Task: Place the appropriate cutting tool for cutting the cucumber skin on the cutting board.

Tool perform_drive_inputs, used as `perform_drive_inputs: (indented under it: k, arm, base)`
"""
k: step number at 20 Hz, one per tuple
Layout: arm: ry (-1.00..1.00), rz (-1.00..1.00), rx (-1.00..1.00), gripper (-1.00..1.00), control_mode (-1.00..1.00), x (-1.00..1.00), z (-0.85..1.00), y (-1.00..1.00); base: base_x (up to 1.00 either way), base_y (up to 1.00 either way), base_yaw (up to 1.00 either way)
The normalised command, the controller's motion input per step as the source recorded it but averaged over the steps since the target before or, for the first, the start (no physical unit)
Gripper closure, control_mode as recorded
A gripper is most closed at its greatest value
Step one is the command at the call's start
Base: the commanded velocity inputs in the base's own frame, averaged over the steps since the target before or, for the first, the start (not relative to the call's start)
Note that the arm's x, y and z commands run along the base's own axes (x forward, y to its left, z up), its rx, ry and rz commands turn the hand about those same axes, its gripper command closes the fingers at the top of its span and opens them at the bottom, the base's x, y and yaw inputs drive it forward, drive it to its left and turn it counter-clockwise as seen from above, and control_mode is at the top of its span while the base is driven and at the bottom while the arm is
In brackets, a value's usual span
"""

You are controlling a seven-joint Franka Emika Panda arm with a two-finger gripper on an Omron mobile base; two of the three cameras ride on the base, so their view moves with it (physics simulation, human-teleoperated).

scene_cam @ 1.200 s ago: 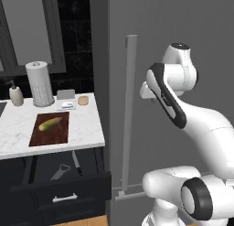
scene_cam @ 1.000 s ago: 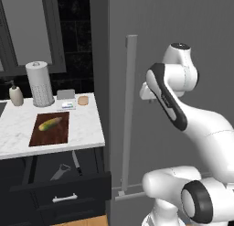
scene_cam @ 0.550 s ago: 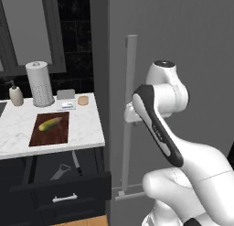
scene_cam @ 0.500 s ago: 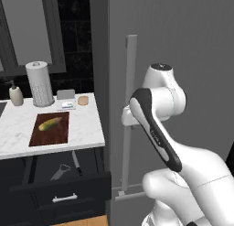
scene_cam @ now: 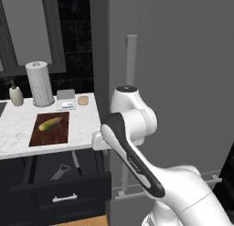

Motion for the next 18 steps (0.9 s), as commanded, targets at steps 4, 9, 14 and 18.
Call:
perform_drive_inputs:
  k: [4, 9, 14, 18]
  arm:
    - [0.2, -0.19, -0.08, -1.0, -1.0, 0.23, -0.12, 1.0]
    - [0.1, -0.23, -0.16, -1.0, -1.0, 0.41, -0.41, 1.0]
    - [0.0, -0.24, -0.16, -1.0, -1.0, 0.3, -0.56, 0.95]
    - [-0.01, -0.2, -0.02, -1.0, -1.0, 0.28, -0.42, 0.34]
  base:
    - [0.0, 0.0, 0.0]
    - [0.0, 0.0, 0.0]
    - [0.0, 0.0, 0.0]
    - [0.0, 0.0, 0.0]
